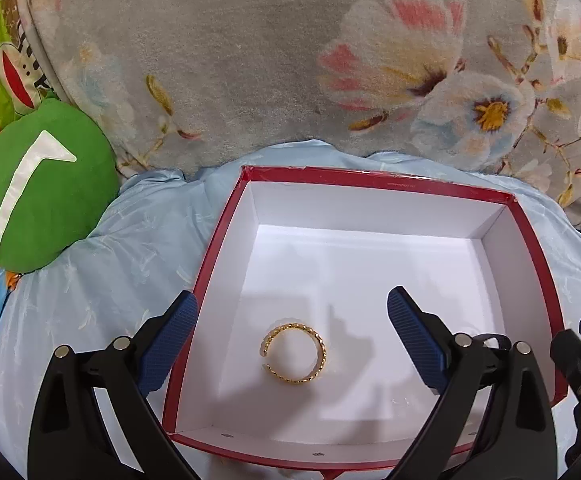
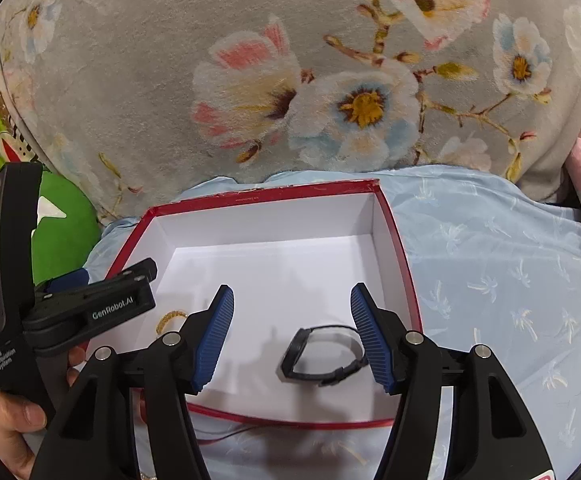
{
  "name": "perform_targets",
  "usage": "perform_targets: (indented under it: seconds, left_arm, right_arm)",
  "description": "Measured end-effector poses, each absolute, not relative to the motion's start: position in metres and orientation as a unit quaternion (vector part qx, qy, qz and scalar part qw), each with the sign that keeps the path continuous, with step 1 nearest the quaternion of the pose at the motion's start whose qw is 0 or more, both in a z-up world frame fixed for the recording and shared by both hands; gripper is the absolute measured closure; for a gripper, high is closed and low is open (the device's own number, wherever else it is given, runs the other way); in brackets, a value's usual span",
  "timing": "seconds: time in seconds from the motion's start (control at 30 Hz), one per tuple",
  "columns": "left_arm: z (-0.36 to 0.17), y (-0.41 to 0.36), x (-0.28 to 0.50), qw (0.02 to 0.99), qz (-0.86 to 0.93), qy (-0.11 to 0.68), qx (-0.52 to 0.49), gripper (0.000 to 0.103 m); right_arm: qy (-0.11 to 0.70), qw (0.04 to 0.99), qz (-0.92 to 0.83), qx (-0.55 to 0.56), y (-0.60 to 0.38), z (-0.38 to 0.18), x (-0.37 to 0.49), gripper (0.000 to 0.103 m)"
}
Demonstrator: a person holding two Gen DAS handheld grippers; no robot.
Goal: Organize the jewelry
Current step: 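Carry both items into the red box and open both tools, then grasp the black bead bracelet with the right tool while the left tool grasps the pearl necklace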
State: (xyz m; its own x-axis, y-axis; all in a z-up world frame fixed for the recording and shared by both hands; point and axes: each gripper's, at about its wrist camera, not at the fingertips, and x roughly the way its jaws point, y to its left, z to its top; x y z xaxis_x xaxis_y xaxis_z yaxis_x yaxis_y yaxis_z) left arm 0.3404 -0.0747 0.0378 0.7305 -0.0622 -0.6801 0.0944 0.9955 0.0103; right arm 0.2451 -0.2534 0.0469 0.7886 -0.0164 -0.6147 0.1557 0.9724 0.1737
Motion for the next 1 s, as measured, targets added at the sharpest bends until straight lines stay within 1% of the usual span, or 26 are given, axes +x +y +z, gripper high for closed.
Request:
perform_targets:
  seconds: [0.17, 0.3, 0.57, 0.77, 0.87, 0.9, 1.0]
  left_arm:
    - [0.048, -0.065, 0.321, 0.933, -0.05, 0.357, 0.014, 0.01]
    - [0.047, -0.043, 0.293, 0.932, -0.05, 0.359, 0.002, 0.009]
    - [0.014, 0.005, 0.229, 0.918, -0.034, 0.394, -0.003, 0.009]
    - [-0.024, 0.033, 0.195, 0.895, -0.023, 0.445, -0.03, 0.009]
    - [-0.038, 0.04, 0.182, 0.887, -0.017, 0.461, -0.034, 0.009]
    - [-0.042, 0.042, 0.179, 0.884, -0.014, 0.465, -0.036, 0.009]
    - [-0.049, 0.047, 0.171, 0.879, -0.012, 0.476, -0.04, 0.009]
  right_arm:
    - [0.324, 0.939, -0.054, 0.099, -0.253, 0.045, 0.221, 0.042]
    - [0.337, 0.935, -0.06, 0.092, -0.255, 0.035, 0.193, 0.041]
    - [0.382, 0.914, -0.064, 0.119, -0.263, 0.001, 0.131, 0.041]
    - [0.415, 0.901, -0.035, 0.12, -0.24, -0.02, 0.097, 0.041]
    - [0.433, 0.894, -0.007, 0.114, -0.217, -0.031, 0.086, 0.045]
    - [0.441, 0.891, 0.006, 0.11, -0.206, -0.035, 0.084, 0.05]
    - [0.459, 0.883, 0.031, 0.096, -0.181, -0.047, 0.081, 0.057]
